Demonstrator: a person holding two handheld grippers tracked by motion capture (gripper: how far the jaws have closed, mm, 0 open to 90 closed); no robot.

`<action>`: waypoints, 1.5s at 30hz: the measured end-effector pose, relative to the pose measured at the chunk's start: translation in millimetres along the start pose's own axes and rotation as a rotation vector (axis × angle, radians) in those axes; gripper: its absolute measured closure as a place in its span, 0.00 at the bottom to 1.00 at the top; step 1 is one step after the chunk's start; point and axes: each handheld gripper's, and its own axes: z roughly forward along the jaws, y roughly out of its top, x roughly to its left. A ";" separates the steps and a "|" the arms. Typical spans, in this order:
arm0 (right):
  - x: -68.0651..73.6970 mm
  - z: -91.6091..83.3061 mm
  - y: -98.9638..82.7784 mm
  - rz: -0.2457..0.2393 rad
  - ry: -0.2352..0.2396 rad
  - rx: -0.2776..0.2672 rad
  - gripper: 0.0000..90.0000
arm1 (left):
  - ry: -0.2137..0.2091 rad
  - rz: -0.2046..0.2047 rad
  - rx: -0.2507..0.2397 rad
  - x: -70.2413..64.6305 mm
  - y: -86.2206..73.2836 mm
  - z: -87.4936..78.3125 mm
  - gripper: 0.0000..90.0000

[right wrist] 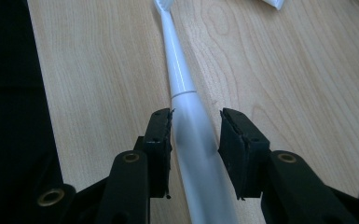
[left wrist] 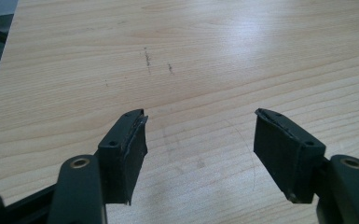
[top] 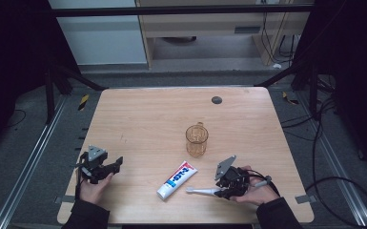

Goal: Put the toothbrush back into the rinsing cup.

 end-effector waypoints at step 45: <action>0.1 17.9 8.3 0.005 -0.014 0.146 0.74 | 0.000 -0.001 0.001 1.1 0.1 0.6 0.38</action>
